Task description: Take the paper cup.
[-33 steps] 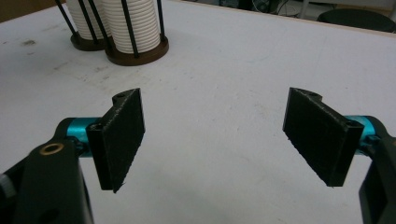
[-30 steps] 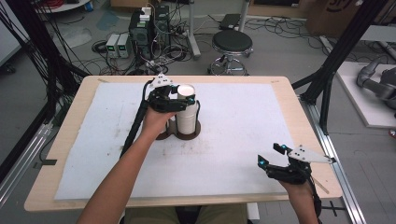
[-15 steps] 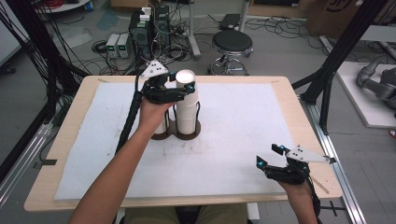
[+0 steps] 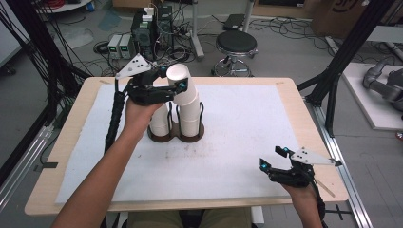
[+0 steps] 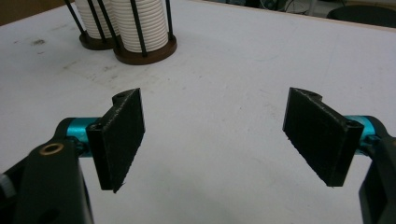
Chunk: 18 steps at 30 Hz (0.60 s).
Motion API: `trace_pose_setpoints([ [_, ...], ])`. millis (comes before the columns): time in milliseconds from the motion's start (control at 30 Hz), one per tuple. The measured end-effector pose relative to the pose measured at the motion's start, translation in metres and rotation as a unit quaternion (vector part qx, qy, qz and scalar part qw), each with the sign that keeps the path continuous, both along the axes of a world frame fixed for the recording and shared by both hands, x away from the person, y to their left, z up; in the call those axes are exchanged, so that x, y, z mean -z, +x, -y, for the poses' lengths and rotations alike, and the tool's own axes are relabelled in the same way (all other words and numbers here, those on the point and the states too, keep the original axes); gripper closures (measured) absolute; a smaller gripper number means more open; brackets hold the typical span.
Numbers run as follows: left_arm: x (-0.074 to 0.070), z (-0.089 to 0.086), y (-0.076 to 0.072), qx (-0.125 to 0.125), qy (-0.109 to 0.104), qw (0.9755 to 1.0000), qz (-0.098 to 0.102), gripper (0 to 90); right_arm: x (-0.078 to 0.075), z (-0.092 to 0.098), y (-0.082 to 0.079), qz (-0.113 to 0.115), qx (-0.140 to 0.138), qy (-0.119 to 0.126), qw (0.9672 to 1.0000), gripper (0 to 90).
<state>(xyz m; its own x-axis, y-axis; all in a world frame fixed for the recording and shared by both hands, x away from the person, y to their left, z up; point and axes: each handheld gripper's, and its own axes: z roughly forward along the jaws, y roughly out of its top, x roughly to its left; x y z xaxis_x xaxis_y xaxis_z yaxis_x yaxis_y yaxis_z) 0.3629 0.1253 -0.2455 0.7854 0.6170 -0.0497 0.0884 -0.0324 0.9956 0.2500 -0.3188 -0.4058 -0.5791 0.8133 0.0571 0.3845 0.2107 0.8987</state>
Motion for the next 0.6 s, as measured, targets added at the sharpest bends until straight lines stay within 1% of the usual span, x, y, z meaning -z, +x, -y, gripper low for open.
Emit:
trace_pose_setpoints([
  [67, -0.001, -0.006, -0.008, 0.007, -0.001, 1.0000, 0.004, 32.3, 0.000, -0.002, 0.000, -0.004, -0.002, 0.003, 1.0000, 21.5],
  [133, 0.000, -0.012, -0.016, 0.009, -0.002, 0.9999, 0.008, 32.3, 0.000, -0.004, 0.001, -0.005, -0.006, 0.002, 1.0000, 21.5],
  [200, 0.002, -0.018, -0.023, 0.010, -0.004, 0.9999, 0.008, 32.3, 0.000, -0.006, 0.001, -0.005, -0.008, 0.001, 1.0000, 21.5],
  [233, 0.005, -0.021, -0.026, 0.010, -0.005, 0.9999, 0.009, 32.3, -0.001, -0.007, 0.002, -0.003, -0.010, 0.000, 0.9999, 21.5],
  [300, 0.012, -0.025, -0.031, 0.010, 0.002, 0.9999, 0.006, 32.3, -0.001, -0.009, 0.004, -0.003, -0.012, -0.002, 0.9999, 21.5],
  [467, 0.032, -0.037, -0.041, 0.010, -0.003, 0.9999, -0.013, 32.3, -0.001, -0.013, 0.006, -0.006, -0.017, 0.001, 0.9998, 21.5],
  [533, 0.040, -0.040, -0.044, 0.012, -0.002, 0.9998, -0.017, 32.3, -0.001, -0.014, 0.008, -0.004, -0.019, 0.001, 0.9998, 21.5],
  [567, 0.044, -0.041, -0.045, 0.013, 0.000, 0.9998, -0.016, 32.3, -0.001, -0.016, 0.009, -0.007, -0.020, 0.002, 0.9998, 21.5],
  [600, 0.047, -0.042, -0.047, 0.012, 0.001, 0.9998, -0.015, 32.3, -0.001, -0.017, 0.011, -0.004, -0.021, 0.002, 0.9998, 21.5],
])
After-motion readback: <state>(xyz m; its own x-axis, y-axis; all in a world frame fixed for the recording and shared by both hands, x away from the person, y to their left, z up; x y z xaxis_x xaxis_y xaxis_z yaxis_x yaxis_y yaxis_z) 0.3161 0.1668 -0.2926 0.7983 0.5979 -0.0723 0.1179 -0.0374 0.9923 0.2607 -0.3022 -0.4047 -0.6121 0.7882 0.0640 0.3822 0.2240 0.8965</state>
